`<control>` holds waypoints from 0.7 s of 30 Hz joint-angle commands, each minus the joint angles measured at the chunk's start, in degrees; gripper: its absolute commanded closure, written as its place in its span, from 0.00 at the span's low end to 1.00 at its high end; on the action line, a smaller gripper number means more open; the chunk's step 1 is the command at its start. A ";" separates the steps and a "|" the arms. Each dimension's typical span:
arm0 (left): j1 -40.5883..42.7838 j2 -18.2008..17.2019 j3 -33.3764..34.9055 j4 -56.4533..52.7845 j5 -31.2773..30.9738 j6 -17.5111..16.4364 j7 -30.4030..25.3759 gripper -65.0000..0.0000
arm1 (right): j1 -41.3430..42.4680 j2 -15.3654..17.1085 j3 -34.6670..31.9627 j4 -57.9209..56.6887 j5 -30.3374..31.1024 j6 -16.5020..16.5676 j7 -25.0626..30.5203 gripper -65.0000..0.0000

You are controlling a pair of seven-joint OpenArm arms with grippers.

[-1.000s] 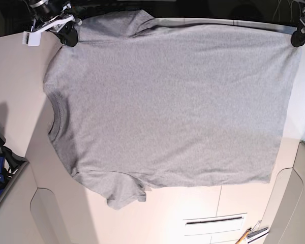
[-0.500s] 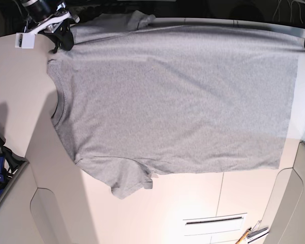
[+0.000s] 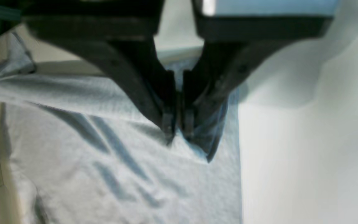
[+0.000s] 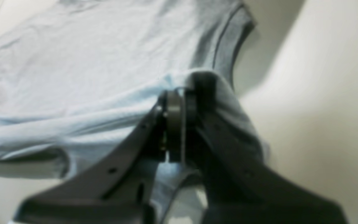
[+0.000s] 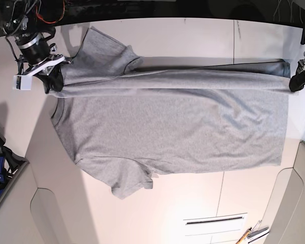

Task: Fold the T-shirt properly
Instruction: 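Lift the shoulders and drag the shirt toward the robot with both grippers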

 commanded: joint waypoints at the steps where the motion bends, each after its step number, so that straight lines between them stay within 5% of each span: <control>1: -0.13 -1.68 -0.42 0.76 0.61 0.26 -2.14 1.00 | 1.18 0.79 0.37 -0.66 0.07 -0.52 1.42 1.00; 10: -0.09 -1.68 -0.44 0.76 10.62 3.23 -7.85 1.00 | 9.11 2.86 -4.28 -9.86 -0.35 -0.48 1.51 1.00; 21: -0.11 -1.68 -0.44 0.76 10.84 2.97 -8.24 1.00 | 10.91 3.30 -8.13 -10.19 -3.52 -0.57 1.25 1.00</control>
